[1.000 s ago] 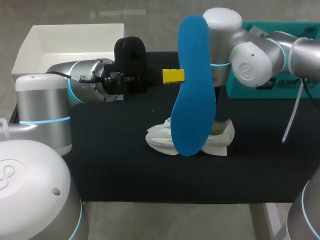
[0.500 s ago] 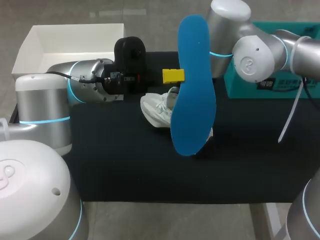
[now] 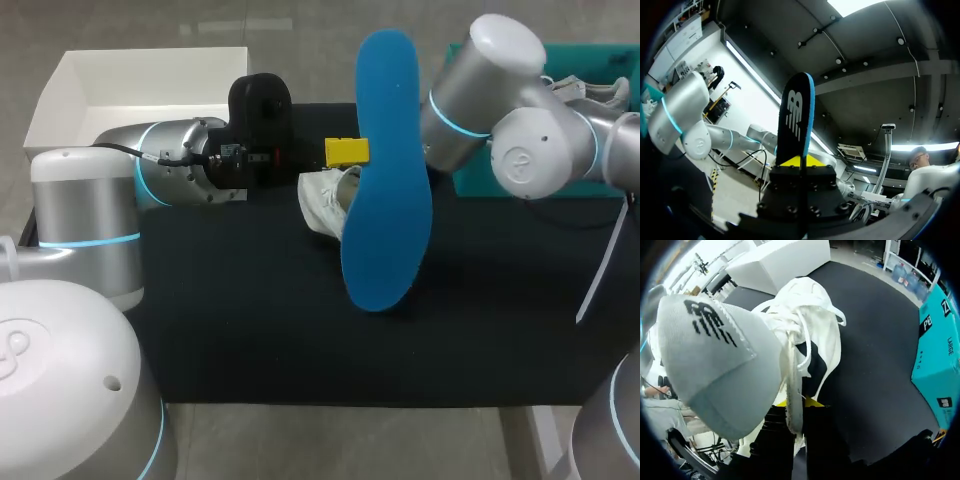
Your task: Take the shoe out of the shoebox, open the shoe tongue, remove and reinsert the insole, then place the shoe into the shoebox
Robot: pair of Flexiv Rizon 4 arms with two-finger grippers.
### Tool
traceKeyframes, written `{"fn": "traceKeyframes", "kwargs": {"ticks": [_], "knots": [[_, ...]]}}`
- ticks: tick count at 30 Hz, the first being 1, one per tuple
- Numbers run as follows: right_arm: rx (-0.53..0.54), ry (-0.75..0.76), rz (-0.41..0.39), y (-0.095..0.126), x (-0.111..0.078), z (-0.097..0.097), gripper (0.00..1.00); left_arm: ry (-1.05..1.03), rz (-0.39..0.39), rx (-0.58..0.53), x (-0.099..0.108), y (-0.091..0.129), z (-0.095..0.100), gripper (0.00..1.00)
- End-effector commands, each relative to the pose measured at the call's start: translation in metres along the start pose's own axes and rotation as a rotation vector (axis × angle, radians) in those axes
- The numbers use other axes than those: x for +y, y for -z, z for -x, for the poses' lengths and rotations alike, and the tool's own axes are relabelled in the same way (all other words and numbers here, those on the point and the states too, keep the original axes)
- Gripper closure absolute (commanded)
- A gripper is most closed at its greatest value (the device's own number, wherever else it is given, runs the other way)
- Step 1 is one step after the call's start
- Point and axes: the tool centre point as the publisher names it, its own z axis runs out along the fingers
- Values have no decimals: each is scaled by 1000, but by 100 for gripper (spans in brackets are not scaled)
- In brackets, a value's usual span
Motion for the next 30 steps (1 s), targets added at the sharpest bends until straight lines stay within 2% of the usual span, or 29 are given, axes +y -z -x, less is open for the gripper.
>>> {"fn": "traceKeyframes", "kwargs": {"ticks": [1,8,16,30], "knots": [[111,-78,92,1,-3,-2,100,-1,-2,1,1,-1,0,100],[168,-166,65,11,0,-21,100,-1,-2,1,1,-1,0,100],[156,-206,-35,14,3,-29,100,-1,-2,1,1,-1,0,100],[72,-327,-47,-9,-7,-23,100,-1,-2,1,1,-1,0,100]]}}
